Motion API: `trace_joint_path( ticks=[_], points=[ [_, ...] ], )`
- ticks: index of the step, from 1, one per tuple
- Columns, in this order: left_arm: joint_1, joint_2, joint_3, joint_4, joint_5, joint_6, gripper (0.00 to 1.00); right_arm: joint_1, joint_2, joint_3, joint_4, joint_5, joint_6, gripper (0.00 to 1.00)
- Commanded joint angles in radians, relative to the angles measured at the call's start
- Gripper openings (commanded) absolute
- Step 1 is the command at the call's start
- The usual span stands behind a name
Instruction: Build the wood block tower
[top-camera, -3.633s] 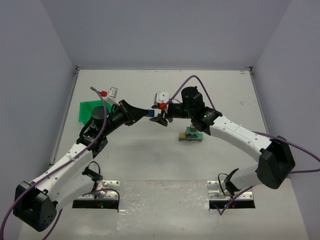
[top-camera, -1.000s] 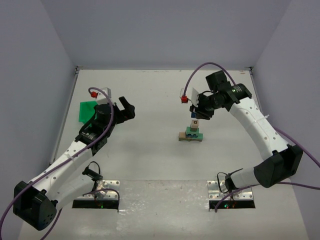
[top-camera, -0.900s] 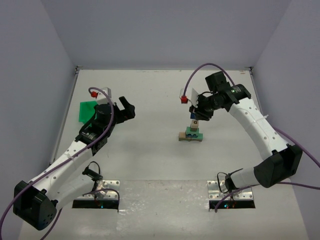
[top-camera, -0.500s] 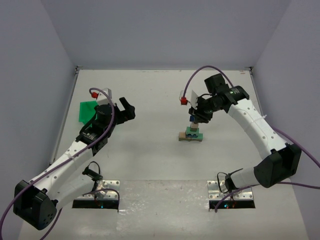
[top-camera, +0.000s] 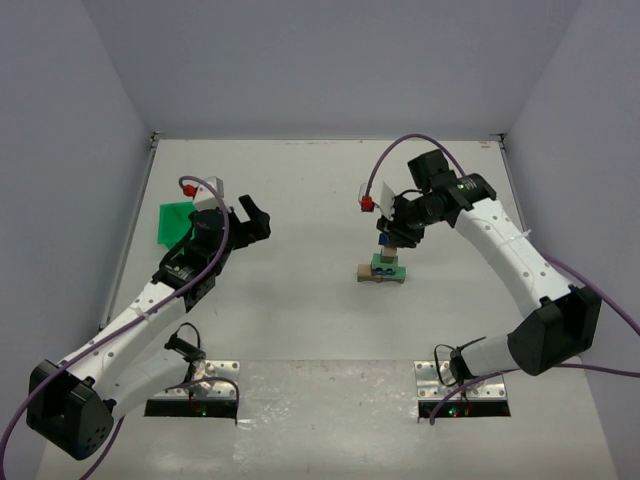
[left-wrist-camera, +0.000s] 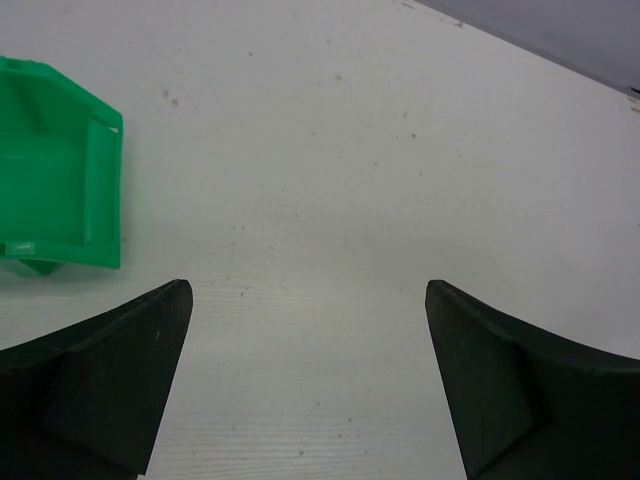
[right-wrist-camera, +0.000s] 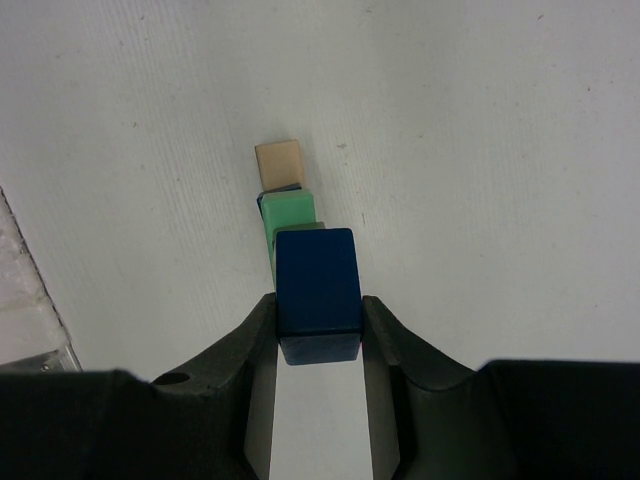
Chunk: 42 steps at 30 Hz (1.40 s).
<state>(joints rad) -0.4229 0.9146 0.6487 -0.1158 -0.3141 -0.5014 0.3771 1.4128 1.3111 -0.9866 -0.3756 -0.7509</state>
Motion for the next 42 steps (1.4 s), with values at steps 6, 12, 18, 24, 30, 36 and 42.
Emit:
trace_joint_path(
  ticks=[6,12,18,24,30,36,42],
  points=[
    [0.007,-0.003,0.000,0.039,0.000,0.015,1.00,0.003,0.002,-0.013,0.037,-0.025,0.004,0.09],
    [0.007,-0.009,0.002,0.036,-0.002,0.018,1.00,0.003,0.002,-0.024,0.035,-0.020,-0.005,0.10],
    [0.007,-0.009,0.003,0.031,0.001,0.020,1.00,0.003,0.005,-0.026,0.043,-0.019,-0.002,0.11],
    [0.007,-0.008,0.003,0.033,0.001,0.023,1.00,0.002,0.006,-0.030,0.042,-0.017,-0.008,0.12],
    [0.007,-0.008,0.005,0.031,0.001,0.023,1.00,0.003,0.012,-0.032,0.042,-0.021,-0.009,0.14],
    [0.008,-0.006,0.003,0.031,0.002,0.021,1.00,0.003,0.020,-0.029,0.041,-0.021,-0.010,0.14],
    [0.007,-0.009,0.003,0.030,0.001,0.023,1.00,0.002,0.020,-0.029,0.037,-0.025,-0.012,0.16]
  ],
)
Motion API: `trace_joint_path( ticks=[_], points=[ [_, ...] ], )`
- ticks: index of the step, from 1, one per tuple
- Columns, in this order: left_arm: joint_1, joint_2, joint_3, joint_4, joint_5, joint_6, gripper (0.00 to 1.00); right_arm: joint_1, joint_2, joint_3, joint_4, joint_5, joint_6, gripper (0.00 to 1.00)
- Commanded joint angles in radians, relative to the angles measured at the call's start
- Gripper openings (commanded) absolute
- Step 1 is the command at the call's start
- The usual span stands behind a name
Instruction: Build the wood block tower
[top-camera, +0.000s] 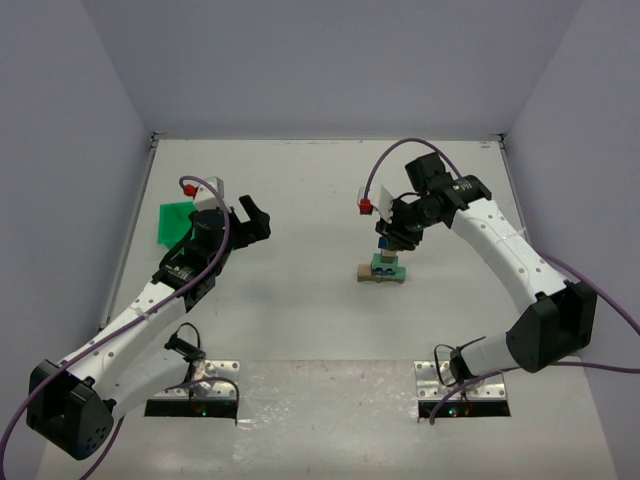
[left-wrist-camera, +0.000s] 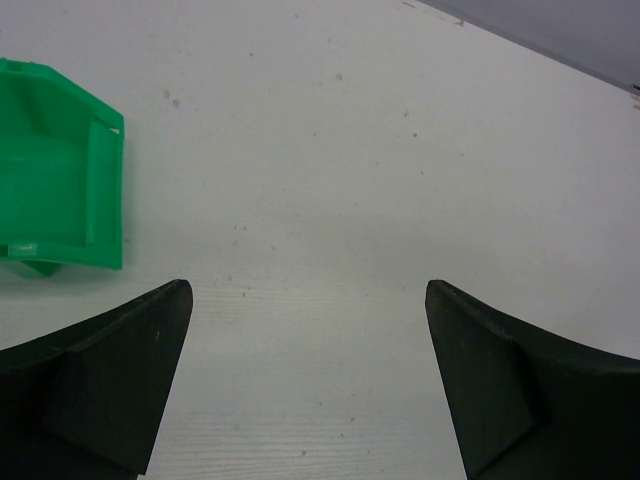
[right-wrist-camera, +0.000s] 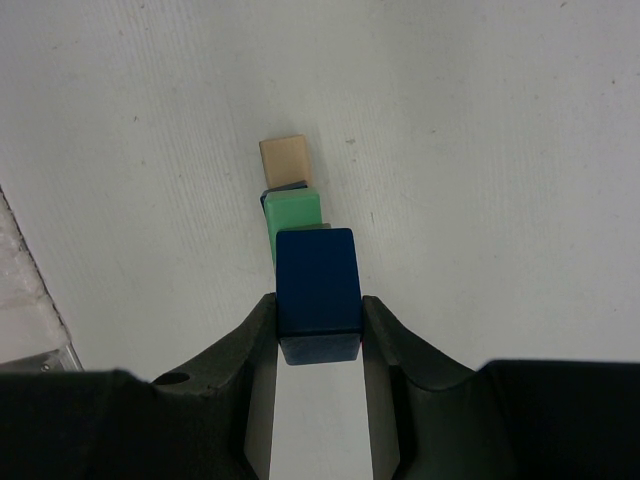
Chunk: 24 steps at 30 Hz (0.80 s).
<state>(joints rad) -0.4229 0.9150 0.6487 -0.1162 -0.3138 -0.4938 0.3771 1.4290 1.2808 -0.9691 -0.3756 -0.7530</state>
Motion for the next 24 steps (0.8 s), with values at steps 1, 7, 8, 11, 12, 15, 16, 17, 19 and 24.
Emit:
trace_joint_path(
  ticks=[1,7,8,11,12,15,16,17,19,24],
  points=[
    [0.007,-0.010,0.003,0.030,0.001,0.015,1.00,0.002,0.004,0.002,0.020,-0.025,-0.009,0.16],
    [0.007,-0.015,0.002,0.027,0.001,0.015,1.00,0.003,0.005,0.001,0.018,-0.023,-0.013,0.20],
    [0.007,-0.017,0.003,0.026,0.001,0.015,1.00,0.002,0.004,0.000,0.018,-0.022,-0.013,0.20],
    [0.007,-0.019,0.002,0.024,0.002,0.015,1.00,0.002,0.004,-0.002,0.018,-0.020,-0.014,0.22],
    [0.007,-0.019,0.002,0.024,0.002,0.015,1.00,0.002,0.003,-0.001,0.017,-0.020,-0.015,0.23],
    [0.009,-0.019,0.002,0.024,0.002,0.015,1.00,0.003,0.002,-0.004,0.017,-0.022,-0.016,0.24],
    [0.007,-0.019,0.002,0.024,0.004,0.014,1.00,0.002,0.002,-0.005,0.017,-0.022,-0.016,0.24],
    [0.007,-0.018,0.003,0.024,0.004,0.015,1.00,0.002,0.002,-0.005,0.017,-0.022,-0.016,0.25],
    [0.007,-0.019,0.005,0.023,0.004,0.015,1.00,0.002,0.001,-0.005,0.017,-0.021,-0.016,0.27],
    [0.007,-0.021,0.006,0.023,0.005,0.017,1.00,0.002,-0.001,-0.006,0.018,-0.020,-0.016,0.29]
  ],
)
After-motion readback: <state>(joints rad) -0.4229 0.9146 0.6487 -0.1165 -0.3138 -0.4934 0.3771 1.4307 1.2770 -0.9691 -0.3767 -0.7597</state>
